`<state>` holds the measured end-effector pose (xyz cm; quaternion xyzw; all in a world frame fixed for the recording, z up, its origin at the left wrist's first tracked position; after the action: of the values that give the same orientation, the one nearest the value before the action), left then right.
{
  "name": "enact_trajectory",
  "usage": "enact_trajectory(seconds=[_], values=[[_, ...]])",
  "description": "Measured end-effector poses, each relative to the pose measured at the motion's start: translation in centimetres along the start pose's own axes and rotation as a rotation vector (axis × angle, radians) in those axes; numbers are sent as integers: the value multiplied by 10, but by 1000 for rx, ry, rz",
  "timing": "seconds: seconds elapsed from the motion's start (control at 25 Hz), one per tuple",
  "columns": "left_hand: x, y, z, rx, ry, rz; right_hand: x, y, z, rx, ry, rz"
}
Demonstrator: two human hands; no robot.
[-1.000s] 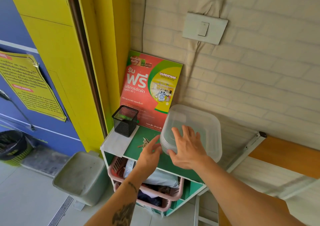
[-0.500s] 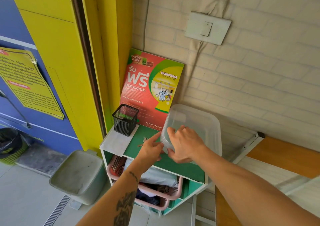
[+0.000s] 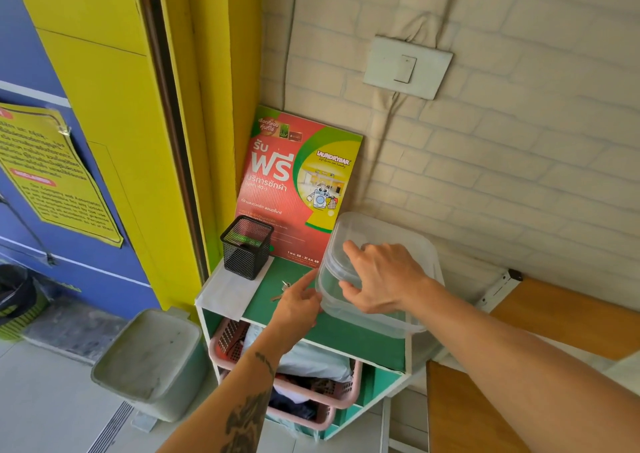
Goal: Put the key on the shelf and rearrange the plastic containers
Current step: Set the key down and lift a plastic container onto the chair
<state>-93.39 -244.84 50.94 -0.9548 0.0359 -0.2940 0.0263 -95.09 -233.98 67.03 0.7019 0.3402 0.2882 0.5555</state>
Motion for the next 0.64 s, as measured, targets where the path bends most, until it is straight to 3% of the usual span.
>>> enact_trajectory(seconds=[0.16, 0.24, 0.36, 0.52, 0.64], values=[[10, 6, -14, -156, -35, -158, 11, -8, 5, -89, -109, 7], [21, 19, -26, -228, -63, -334, 19, -16, 0, -201, -187, 4], [42, 28, -65, -310, -249, -593, 51, -33, -26, -361, -384, -85], [52, -6, -111, -640, -487, -589, 114, -72, -70, -503, -776, -134], [36, -30, -111, -971, -411, -529, 137, -95, -78, -761, -969, -228]])
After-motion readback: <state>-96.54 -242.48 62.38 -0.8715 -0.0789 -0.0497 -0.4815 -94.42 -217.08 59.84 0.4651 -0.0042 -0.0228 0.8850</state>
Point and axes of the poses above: each hand's wrist, its own x-axis away from the middle knuckle, its own y-axis out of the back of the hand, z = x × y, the point moved 8 cm from there along -x, towards the middle knuckle, and after that the axes turned 15 degrees about y, right-handed, at the moved point
